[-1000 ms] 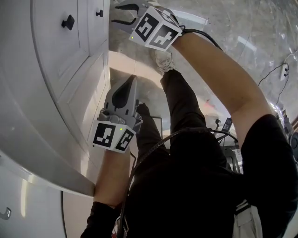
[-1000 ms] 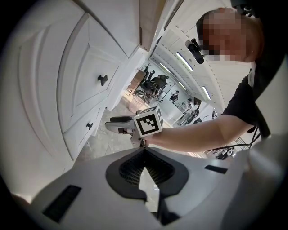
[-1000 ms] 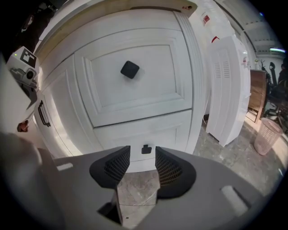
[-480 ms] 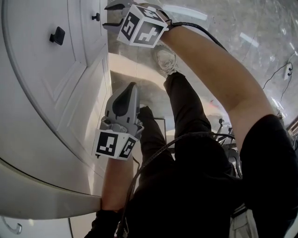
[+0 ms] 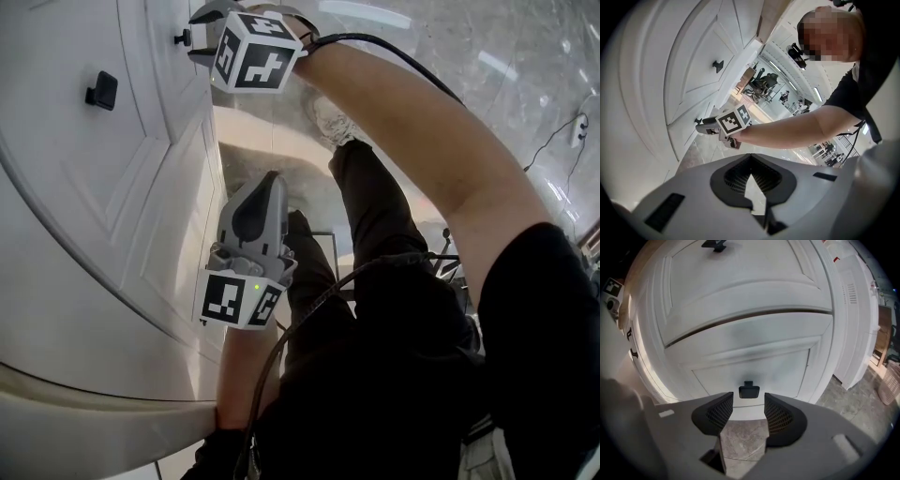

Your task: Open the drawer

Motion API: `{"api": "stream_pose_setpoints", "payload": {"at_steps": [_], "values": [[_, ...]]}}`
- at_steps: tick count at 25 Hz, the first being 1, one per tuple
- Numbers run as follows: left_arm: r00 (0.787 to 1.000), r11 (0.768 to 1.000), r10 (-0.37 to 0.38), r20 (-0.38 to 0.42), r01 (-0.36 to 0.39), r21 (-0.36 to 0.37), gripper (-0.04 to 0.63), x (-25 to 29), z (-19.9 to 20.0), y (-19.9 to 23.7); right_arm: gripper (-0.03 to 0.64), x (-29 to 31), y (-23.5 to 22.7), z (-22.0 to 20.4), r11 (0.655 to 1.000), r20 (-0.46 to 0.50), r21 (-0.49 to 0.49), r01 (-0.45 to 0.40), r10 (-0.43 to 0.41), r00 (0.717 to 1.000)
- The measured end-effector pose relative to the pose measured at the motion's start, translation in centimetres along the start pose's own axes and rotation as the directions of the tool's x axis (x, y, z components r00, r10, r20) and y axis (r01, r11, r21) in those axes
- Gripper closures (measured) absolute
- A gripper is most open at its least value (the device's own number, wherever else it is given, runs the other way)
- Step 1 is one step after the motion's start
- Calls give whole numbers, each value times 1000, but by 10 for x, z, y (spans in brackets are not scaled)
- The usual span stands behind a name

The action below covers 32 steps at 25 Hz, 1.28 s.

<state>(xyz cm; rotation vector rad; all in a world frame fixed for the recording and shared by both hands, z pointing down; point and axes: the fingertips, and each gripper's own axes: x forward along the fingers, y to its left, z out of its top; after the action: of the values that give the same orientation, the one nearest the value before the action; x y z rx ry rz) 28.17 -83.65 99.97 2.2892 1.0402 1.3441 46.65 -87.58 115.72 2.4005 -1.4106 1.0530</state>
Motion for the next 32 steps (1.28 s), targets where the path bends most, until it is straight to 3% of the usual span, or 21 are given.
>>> {"api": "stream_pose_setpoints", "payload": {"at_steps": [8, 32], "values": [[993, 989, 116, -17, -117, -87, 595, -4, -2, 27, 454, 11, -2, 11, 999, -20, -48, -3, 2, 1000], [995, 992, 97, 4, -96, -82, 595, -2, 8, 24, 479, 6, -4, 7, 996, -40, -92, -15, 11, 999]]}}
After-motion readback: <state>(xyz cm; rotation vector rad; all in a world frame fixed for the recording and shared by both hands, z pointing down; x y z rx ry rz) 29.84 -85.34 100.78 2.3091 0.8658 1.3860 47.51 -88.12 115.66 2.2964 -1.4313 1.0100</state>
